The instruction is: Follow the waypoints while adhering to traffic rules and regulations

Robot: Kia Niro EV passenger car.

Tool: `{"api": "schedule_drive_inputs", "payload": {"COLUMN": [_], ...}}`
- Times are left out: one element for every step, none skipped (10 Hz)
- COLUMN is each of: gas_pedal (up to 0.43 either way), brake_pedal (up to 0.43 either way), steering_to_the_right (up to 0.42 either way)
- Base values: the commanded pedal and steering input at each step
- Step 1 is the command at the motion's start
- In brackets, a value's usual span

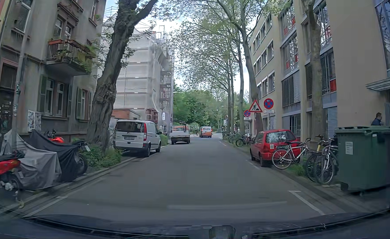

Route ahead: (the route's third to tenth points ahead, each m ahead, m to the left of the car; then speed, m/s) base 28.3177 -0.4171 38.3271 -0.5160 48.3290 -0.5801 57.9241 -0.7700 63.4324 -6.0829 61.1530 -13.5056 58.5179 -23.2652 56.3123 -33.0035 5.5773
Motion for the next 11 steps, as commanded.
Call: {"api": "schedule_drive_inputs", "payload": {"gas_pedal": [0.0,0.0,0.0,0.0,0.0,0.0,0.0,0.0,0.0,0.0,0.0], "brake_pedal": [0.0,0.0,0.0,0.0,0.0,0.0,0.0,0.0,0.0,0.0,0.0], "steering_to_the_right": [0.001,0.001,0.001,0.001,0.001,0.001,0.002,0.003,0.004,0.007,0.01]}}
